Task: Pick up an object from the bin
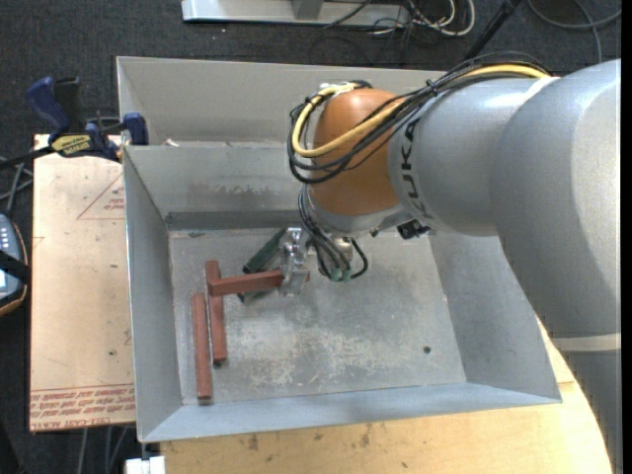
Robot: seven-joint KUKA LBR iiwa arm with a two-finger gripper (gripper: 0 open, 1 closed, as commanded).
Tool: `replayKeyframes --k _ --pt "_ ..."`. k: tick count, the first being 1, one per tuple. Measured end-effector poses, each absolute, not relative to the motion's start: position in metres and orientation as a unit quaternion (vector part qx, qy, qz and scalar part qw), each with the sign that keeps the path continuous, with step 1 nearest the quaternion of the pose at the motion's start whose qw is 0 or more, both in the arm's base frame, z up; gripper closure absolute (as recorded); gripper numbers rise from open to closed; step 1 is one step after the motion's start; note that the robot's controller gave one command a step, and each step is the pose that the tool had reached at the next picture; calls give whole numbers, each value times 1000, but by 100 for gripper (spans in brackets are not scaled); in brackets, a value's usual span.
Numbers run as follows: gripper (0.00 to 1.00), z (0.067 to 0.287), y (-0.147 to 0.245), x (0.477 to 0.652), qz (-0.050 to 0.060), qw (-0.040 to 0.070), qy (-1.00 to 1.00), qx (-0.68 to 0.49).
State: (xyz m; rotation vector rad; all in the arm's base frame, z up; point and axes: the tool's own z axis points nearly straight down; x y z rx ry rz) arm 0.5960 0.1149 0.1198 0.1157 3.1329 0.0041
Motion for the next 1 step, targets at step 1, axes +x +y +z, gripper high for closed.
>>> replayKeyframes --k 1 --pt "100 224 107 610 1 1 998 70"
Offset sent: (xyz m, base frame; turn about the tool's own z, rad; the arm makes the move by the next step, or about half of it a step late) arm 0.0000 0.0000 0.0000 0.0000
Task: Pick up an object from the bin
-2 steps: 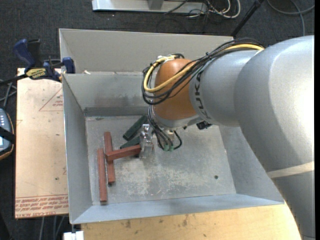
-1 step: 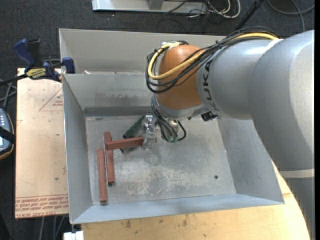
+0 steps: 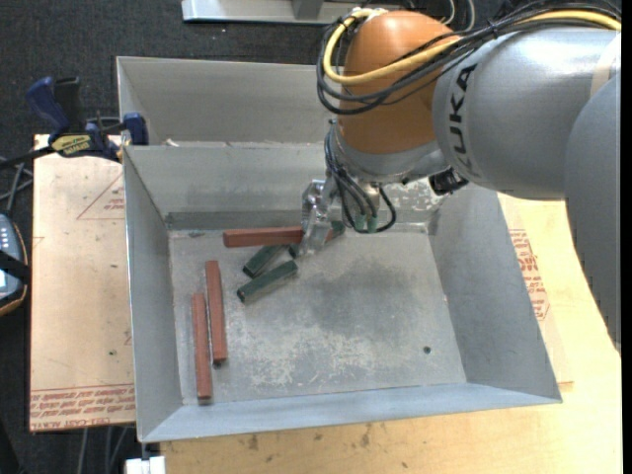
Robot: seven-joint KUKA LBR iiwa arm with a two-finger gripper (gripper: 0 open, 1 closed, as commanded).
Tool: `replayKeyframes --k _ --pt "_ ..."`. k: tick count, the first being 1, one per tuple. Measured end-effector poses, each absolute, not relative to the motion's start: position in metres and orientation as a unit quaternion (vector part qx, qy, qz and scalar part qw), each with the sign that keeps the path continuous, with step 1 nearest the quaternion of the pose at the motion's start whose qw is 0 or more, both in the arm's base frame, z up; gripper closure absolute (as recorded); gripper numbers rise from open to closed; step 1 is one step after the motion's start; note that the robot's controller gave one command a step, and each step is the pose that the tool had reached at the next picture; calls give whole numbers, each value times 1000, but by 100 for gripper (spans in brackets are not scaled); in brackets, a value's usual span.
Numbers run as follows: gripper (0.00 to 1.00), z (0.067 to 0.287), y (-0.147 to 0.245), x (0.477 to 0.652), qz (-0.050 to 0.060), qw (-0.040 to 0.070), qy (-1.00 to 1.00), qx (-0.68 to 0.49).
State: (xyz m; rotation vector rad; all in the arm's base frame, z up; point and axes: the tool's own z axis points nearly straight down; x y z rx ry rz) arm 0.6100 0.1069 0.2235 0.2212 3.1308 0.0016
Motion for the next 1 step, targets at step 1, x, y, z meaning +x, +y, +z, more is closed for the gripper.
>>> replayKeyframes --k 1 --pt "100 224 107 610 0 1 998 70"
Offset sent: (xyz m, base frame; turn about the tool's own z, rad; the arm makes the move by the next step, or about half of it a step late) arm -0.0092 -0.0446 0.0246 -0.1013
